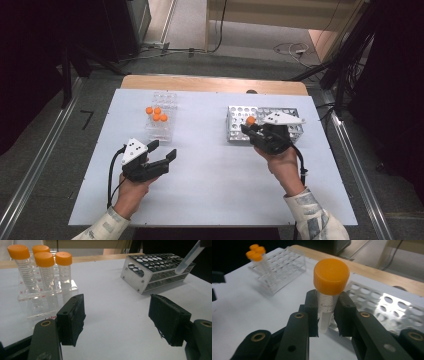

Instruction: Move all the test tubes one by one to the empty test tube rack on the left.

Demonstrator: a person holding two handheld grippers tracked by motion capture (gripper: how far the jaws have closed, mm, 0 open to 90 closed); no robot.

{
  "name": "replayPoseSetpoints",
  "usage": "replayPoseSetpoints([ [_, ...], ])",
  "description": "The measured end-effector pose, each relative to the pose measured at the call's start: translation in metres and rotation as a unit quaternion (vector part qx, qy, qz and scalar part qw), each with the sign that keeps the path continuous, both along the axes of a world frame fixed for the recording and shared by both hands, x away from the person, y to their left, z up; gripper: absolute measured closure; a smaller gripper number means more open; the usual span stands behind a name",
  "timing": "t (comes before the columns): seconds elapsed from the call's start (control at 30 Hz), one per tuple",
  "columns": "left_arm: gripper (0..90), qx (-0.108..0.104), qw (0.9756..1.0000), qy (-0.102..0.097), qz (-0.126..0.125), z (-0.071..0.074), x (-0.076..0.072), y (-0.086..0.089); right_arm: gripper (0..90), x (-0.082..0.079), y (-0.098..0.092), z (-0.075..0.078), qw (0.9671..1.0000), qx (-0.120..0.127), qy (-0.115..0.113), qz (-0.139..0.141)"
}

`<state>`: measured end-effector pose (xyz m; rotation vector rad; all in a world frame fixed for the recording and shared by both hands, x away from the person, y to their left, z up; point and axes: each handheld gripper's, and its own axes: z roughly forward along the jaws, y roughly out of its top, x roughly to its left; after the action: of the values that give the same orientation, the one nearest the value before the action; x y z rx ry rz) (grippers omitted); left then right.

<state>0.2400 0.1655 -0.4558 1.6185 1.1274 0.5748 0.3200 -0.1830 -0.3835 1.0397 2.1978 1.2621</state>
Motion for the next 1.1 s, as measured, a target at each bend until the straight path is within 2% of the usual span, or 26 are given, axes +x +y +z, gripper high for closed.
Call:
replayPoseSetpoints([
  [0.1,29.4,-0.003,1.0000,0.000,-0.002,0.000,0.000,0.000,72.1,-0.006,0.013,-0.008,0.9996,0.000,0.008,0.025],
  [0.27,30.0,-0.007,1.0000,0.000,-0.005,0.001,-0.001,-0.001,72.1,-0.016,0.037,-0.023,0.9971,-0.017,0.018,0.071],
  [0.47,29.9,-0.008,0.9998,-0.010,-0.018,0.003,-0.003,-0.004,72.0,-0.022,0.058,-0.039,0.9935,-0.029,0.033,0.105],
  [0.67,29.9,-0.012,0.9992,-0.019,-0.034,0.008,-0.008,-0.010,72.0,-0.029,0.075,-0.047,0.9895,-0.038,0.040,0.134],
  [0.83,29.9,-0.017,0.9972,-0.034,-0.064,0.017,-0.013,-0.015,72.0,-0.036,0.091,-0.051,0.9850,-0.046,0.043,0.161],
  [0.93,30.0,-0.010,0.9954,-0.044,-0.085,0.020,-0.016,-0.022,72.0,-0.040,0.101,-0.053,0.9825,-0.048,0.046,0.174],
  [1.1,35.9,-0.003,0.9926,-0.050,-0.111,0.021,-0.018,-0.031,72.0,-0.044,0.116,-0.056,0.9785,-0.051,0.045,0.194],
])
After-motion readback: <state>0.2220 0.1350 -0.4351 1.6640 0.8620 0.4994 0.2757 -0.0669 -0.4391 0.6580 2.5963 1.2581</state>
